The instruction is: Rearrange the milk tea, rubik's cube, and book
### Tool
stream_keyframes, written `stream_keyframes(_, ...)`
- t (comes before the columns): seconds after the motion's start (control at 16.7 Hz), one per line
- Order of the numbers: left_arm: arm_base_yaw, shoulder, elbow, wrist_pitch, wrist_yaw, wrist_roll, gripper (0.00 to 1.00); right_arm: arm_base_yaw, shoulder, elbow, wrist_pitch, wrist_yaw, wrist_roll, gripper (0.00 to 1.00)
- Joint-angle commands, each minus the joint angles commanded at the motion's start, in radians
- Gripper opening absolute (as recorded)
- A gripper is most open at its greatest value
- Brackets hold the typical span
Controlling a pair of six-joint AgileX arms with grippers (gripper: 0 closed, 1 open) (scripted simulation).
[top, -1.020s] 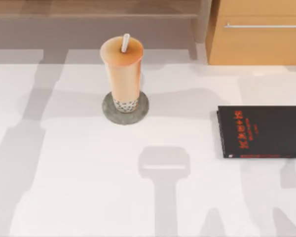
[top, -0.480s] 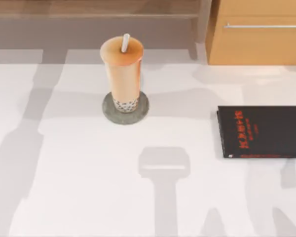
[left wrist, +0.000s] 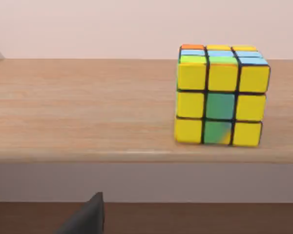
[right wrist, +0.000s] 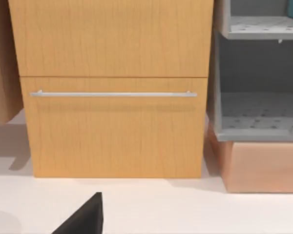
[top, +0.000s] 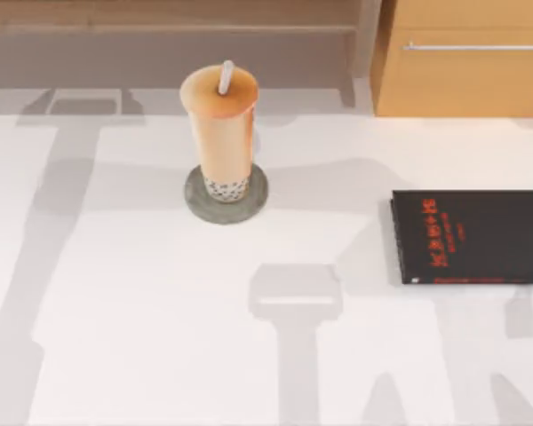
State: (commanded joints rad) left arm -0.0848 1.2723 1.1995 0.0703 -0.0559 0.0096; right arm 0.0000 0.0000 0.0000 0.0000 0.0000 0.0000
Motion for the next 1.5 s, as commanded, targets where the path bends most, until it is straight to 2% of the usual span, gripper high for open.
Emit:
stream_keyframes(0.48,0.05,-0.866,-0.819,-0.062,0.035,0.002,1.0,0.0,0.0,0.0,0.0,0.0,0.0,1.0)
stream_keyframes(0.72,0.073,-1.148,-1.086,-0.072,0.048,-0.003,1.0,0.0,0.0,0.0,0.0,0.0,0.0,1.0)
stream_keyframes(0.96,0.084,-1.268,-1.196,-0.07,0.056,-0.009,1.0,0.0,0.0,0.0,0.0,0.0,0.0,1.0)
stream_keyframes(1.5,0.085,-1.272,-1.199,-0.07,0.056,-0.01,1.0,-0.026,0.061,0.057,0.047,-0.024,-0.007,1.0)
